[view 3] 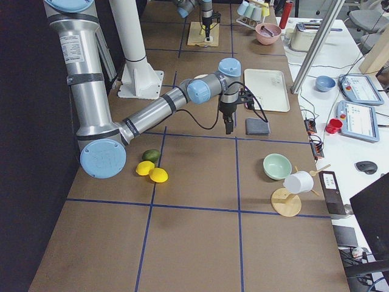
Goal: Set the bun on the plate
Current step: 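Close the left gripper on the white bun on the cutting board, then carry the bun with the left gripper over the plate and lower it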
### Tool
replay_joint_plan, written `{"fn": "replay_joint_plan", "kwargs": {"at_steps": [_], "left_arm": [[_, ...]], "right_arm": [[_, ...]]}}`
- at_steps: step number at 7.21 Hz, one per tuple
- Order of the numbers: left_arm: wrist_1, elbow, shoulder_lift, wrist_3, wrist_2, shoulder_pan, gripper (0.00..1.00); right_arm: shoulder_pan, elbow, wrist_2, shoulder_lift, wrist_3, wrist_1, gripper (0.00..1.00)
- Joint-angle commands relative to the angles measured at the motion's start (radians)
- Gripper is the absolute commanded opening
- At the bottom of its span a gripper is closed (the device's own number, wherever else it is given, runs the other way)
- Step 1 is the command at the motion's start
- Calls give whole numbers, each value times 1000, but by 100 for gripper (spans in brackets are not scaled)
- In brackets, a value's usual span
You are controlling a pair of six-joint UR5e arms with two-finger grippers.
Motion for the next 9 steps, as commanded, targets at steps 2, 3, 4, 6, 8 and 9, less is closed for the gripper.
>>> {"fn": "replay_joint_plan", "kwargs": {"at_steps": [2, 3, 4, 6, 8, 9], "left_arm": [[237, -75, -138, 3, -1, -9, 33], [359, -76, -262, -9, -1, -9, 33], [499, -78, -404, -75, -1, -3, 33], [629, -34, -626, -289, 11, 139, 33], [618, 133, -834, -463, 133, 277, 33], [599, 220, -913, -494, 169, 311, 33]], "right_arm": [[7, 4, 27, -14, 2, 1, 100], [13, 4, 30, -15, 0, 1, 100], [19, 4, 30, -21, -1, 2, 100], [22, 4, 35, -35, -1, 4, 100], [29, 1, 33, -38, -3, 4, 100], [30, 1, 33, -41, -3, 4, 100]]}}
